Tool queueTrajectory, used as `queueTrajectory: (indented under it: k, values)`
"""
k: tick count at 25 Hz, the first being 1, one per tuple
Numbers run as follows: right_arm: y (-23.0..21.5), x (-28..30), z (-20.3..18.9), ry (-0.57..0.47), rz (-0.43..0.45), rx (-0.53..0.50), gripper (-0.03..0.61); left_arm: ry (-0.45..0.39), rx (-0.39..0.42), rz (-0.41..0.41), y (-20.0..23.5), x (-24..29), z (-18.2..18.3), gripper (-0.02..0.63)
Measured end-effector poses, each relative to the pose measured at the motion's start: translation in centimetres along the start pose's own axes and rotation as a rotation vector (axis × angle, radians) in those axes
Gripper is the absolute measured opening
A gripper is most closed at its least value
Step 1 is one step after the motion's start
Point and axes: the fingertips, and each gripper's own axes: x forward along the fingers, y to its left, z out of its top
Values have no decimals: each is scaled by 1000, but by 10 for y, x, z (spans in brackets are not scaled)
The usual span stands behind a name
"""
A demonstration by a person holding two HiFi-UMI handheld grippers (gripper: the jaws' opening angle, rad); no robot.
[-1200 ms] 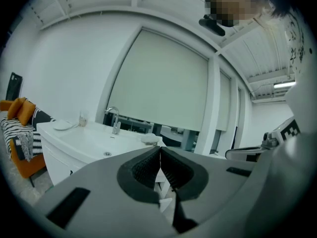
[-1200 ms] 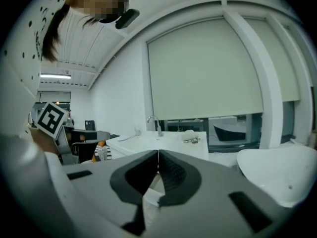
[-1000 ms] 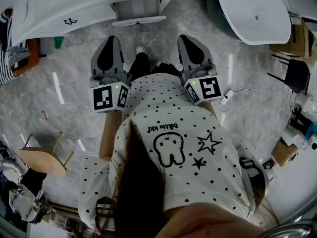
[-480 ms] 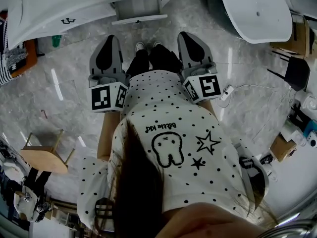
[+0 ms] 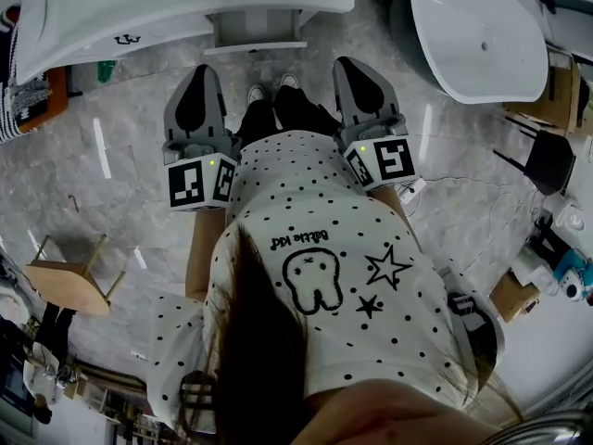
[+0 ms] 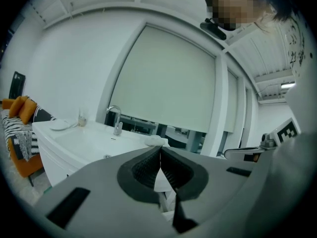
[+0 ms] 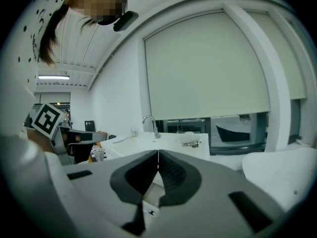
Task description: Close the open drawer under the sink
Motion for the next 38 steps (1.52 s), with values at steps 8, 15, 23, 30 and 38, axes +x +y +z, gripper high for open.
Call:
queueTrajectory:
  k: [8,15,23,30,38]
  values:
    - [-33,5,7,-30,41,-31,13,-54,16,73,-9,15,4,8]
    - [-47,15,4,-12,61,-41,13,-69,7,114,-5,27,4,8]
    - [-41,28,10,3,48,-26,12,-40,19,115,10,32,11,8]
    - [-36,36,7,16,30,-7,13,-17,31,97,21,41,11,8]
    - [-39,32,4,30,-6,1,12,29,34,47,18,46,-4,8]
